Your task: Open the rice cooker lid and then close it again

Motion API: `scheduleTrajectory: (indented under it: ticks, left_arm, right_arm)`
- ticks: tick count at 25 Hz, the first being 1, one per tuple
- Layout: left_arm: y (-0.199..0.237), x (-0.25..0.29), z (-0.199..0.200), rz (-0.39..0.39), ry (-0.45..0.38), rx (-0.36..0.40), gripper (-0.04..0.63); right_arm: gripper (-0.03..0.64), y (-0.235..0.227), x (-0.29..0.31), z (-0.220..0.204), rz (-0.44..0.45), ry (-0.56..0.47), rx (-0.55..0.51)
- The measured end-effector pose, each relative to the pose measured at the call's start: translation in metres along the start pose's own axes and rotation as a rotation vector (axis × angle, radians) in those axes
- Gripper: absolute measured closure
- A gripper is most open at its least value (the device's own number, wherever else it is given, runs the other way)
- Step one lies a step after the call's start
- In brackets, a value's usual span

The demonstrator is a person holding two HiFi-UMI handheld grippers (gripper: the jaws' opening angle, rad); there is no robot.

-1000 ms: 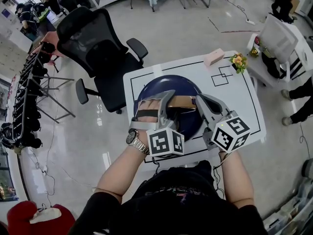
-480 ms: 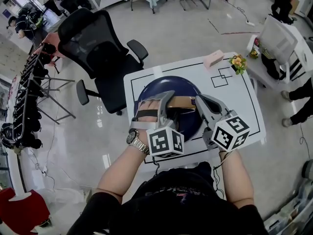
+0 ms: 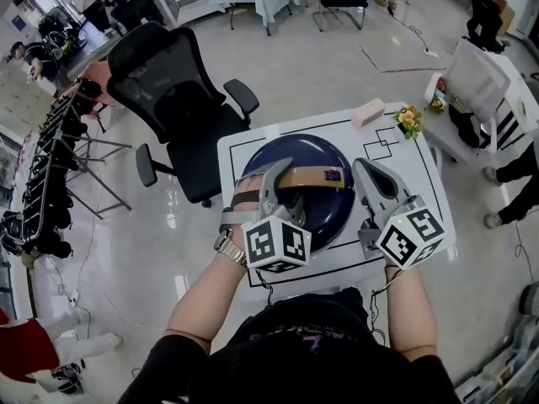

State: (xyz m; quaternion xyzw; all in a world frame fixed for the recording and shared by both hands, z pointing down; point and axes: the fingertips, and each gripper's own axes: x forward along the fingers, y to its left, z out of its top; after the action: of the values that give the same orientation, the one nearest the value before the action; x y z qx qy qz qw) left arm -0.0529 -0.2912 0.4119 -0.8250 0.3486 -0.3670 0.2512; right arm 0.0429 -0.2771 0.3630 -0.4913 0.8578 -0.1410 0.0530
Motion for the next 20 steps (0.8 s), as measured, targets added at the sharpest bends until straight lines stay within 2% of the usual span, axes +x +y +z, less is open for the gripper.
scheduleTrajectory:
  ticks: [3, 8, 12, 20]
  left_arm:
    - [0.009, -0.008, -0.001, 0.006, -0.022, -0.052, 0.4]
    - [0.033, -0.028, -0.006, 0.021, -0.088, -0.18, 0.4]
    - [0.053, -0.043, -0.014, 0.042, -0.153, -0.291, 0.402]
    - [0.089, -0.075, -0.035, 0.099, -0.25, -0.463, 0.411]
  right_arm:
    - [0.615, -0.004, -0.006, 0.015, -0.022, -0.039, -0.011]
    - [0.615, -0.004, -0.011, 0.032, -0.049, -0.089, -0.021]
    - [0.615, 0.004, -0.004, 0.031, -0.038, -0.097, -0.023]
    - [0.615, 0.031, 0.016, 0.019, -0.001, -0.078, -0.025]
